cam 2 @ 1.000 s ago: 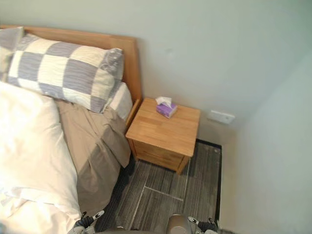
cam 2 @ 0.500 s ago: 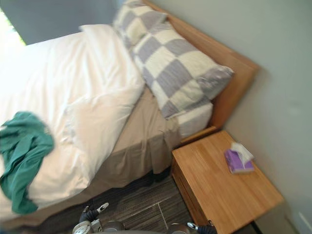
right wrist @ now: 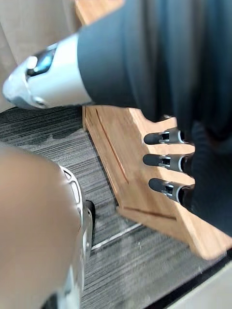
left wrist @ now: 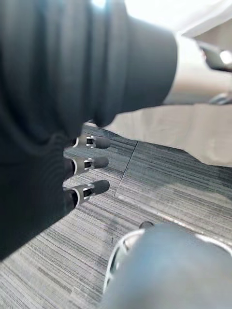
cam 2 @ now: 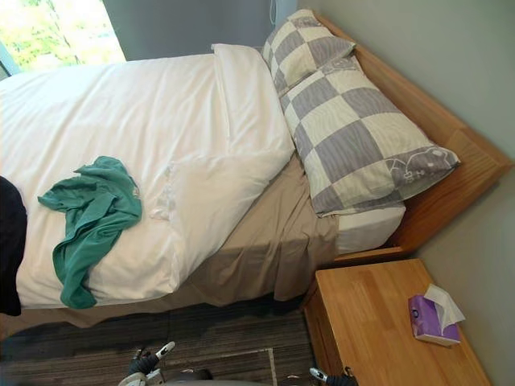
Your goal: Tidy the bed and pick cloth on bed and put in laundry
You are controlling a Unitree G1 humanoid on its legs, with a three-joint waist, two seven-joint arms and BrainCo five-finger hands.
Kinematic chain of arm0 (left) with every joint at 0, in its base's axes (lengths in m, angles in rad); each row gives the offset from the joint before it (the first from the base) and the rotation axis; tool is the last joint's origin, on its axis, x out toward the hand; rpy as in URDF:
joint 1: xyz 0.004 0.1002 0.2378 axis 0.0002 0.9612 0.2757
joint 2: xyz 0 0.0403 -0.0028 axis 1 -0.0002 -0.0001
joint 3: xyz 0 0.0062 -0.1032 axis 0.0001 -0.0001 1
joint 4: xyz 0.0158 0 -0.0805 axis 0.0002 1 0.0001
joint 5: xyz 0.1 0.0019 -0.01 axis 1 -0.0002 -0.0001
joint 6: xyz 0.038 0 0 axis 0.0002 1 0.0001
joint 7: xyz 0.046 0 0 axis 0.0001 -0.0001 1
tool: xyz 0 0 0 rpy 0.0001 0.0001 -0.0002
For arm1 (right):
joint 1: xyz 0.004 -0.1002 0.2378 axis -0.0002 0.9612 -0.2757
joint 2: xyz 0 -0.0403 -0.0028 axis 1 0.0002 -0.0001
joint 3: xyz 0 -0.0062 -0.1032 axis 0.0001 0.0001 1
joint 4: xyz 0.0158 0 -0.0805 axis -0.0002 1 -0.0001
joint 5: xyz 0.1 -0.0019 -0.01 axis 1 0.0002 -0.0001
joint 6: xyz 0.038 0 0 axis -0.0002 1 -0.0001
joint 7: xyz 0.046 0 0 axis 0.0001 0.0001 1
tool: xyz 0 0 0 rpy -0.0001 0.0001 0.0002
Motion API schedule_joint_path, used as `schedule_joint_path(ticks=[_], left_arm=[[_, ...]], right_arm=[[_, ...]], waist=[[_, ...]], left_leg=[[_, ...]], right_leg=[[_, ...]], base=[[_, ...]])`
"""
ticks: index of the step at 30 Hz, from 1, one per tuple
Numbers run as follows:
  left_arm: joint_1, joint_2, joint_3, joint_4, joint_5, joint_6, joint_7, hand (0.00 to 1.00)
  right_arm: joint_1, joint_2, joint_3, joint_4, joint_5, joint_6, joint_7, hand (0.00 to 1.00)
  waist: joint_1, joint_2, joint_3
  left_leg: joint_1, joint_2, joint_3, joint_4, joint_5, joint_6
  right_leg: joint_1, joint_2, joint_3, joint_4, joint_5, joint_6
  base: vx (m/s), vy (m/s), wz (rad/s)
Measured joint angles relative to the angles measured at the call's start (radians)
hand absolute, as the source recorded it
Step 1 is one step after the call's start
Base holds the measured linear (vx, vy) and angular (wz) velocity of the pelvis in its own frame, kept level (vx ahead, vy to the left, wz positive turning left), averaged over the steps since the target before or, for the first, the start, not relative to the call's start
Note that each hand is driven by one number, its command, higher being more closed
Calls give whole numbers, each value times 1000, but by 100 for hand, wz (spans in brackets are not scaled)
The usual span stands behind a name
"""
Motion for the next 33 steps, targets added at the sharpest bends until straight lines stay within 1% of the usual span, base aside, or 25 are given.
schedule_joint_path(ticks=[1,3,4,5,7,9,10,11,12,13,14,15,16,17,18,19,20,21,23,24,25,27,28,30,33], left_arm=[[-2,7,-3,12,1,0,0,0],[-12,36,-46,39,3,5,0,0],[-12,39,-54,43,3,4,1,0],[-21,41,-76,60,4,4,1,0],[-25,42,-81,71,4,9,1,0],[-25,53,-83,74,4,12,1,0],[-26,53,-84,74,5,14,1,0],[-28,46,-85,75,8,16,0,0],[-30,51,-80,76,24,17,1,0],[-32,54,-75,76,31,16,1,0],[-36,59,-62,76,41,17,0,0],[-36,62,-56,75,44,17,0,0],[-40,57,-31,78,54,19,0,0],[-39,33,-17,77,68,20,0,0],[-40,21,-16,76,75,20,0,0],[-45,11,-20,72,88,19,-1,0],[-48,1,-20,67,94,20,-1,0],[-47,-6,-21,62,102,20,0,0],[-44,-7,-26,52,102,20,0,0],[-37,-4,-39,41,102,20,0,0],[-32,-3,-40,30,102,20,-1,0],[-23,6,-67,5,102,15,-1,0],[-22,12,-82,3,102,15,-2,0],[-6,24,-95,-13,102,15,-1,0],[15,45,-109,-19,101,12,-1,0]], right_arm=[[0,1,-5,7,0,1,0,0],[4,11,-23,18,2,8,1,0],[3,11,-24,18,1,8,1,0],[1,9,-29,18,1,8,0,0],[-3,8,-30,17,2,7,1,0],[-6,7,-22,15,2,7,1,0],[-2,6,-14,13,2,6,0,0],[-5,5,-5,6,4,4,0,0],[-6,6,25,-11,5,3,-1,0],[-5,6,36,-16,7,3,-1,0],[2,8,58,-26,11,2,-2,0],[2,11,67,-30,14,-1,-2,0],[8,7,83,-38,19,-5,-1,0],[12,-14,100,-51,24,-6,-1,0],[12,-20,101,-64,24,-7,-1,0],[12,-35,104,-83,24,-10,-1,0],[12,-41,109,-101,20,-10,-5,0],[28,-50,138,-143,24,-10,-10,0],[67,-48,186,-263,33,-11,-13,0],[92,-43,223,-370,42,-12,-15,0],[109,-38,246,-427,42,-15,-14,0],[140,-27,296,-657,29,-26,-5,0],[145,-22,302,-709,17,-29,-1,0],[161,-23,314,-889,-16,-42,6,0],[150,-43,310,-1071,-40,-55,6,0]], waist=[[-1,-5,1],[-15,-20,0],[-18,-20,0],[-19,-18,0],[-24,-14,2],[-32,-13,2],[-39,-3,4],[-50,7,11],[-51,0,15],[-50,-7,19],[-50,-19,25],[-51,-27,25],[-52,-33,35],[-54,-10,26],[-55,3,27],[-58,22,32],[-56,33,35],[-57,42,32],[-57,39,33],[-56,36,30],[-56,39,27],[-58,23,27],[-58,26,24],[-57,11,21],[-57,-4,13]], left_leg=[[15,-11,1,-20,3,2],[55,-62,0,-85,3,5],[64,-74,1,-97,3,6],[76,-93,2,-121,2,5],[88,-97,-3,-147,3,5],[104,-64,-33,-157,8,4],[114,-51,-44,-160,12,7],[119,-27,-59,-155,14,11],[114,7,-72,-148,13,7],[113,17,-75,-144,11,1],[115,23,-79,-138,13,-20],[114,19,-78,-130,11,-27],[117,6,-81,-115,-2,-41],[115,20,-76,-107,-3,-44],[116,22,-73,-107,-3,-44],[118,35,-64,-109,-6,-51],[119,42,-52,-109,-4,-56],[120,52,-48,-111,1,-64],[135,64,-41,-111,7,-74],[142,70,-25,-111,7,-74],[145,70,-21,-110,8,-75],[133,68,-19,-105,7,-78],[133,68,-20,-103,5,-80],[121,63,-20,-92,-10,-82],[114,53,-24,-86,-27,-79]], right_leg=[[-1,-9,0,12,-10,-1],[-10,-58,9,83,-59,12],[-15,-69,16,100,-67,19],[-37,-78,32,142,-71,18],[-78,-75,67,225,-46,-5],[-106,-29,108,303,20,-56],[-117,-16,116,340,42,-69],[-136,15,138,346,11,-63],[-151,85,195,265,-29,-58],[-162,108,219,238,-29,-57],[-180,143,256,178,-19,-51],[-182,151,277,137,6,-59],[-171,146,287,109,25,-67],[-168,152,269,110,18,-74],[-168,156,266,110,12,-77],[-168,169,259,108,7,-83],[-166,176,257,107,3,-89],[-159,183,247,103,-1,-95],[-139,193,239,100,-3,-100],[-134,200,239,98,-4,-101],[-132,201,239,97,-4,-102],[-131,196,239,86,-13,-103],[-132,195,238,86,-15,-101],[-137,186,237,90,-22,-90],[-138,176,236,88,-23,-85]], base=[[-49,62,-6],[-52,66,9],[-19,62,0],[34,46,-16],[44,18,-8],[106,-46,20],[126,-76,34],[124,-119,38],[118,-126,35],[137,-167,25],[101,-125,15],[127,-182,23],[154,-174,17],[159,-163,16],[202,-133,8],[178,-117,5],[192,-139,9],[160,-138,8],[120,-113,4],[64,-69,-8],[53,-67,-6],[13,-41,7],[-4,-15,13],[1,5,13],[17,30,7]])
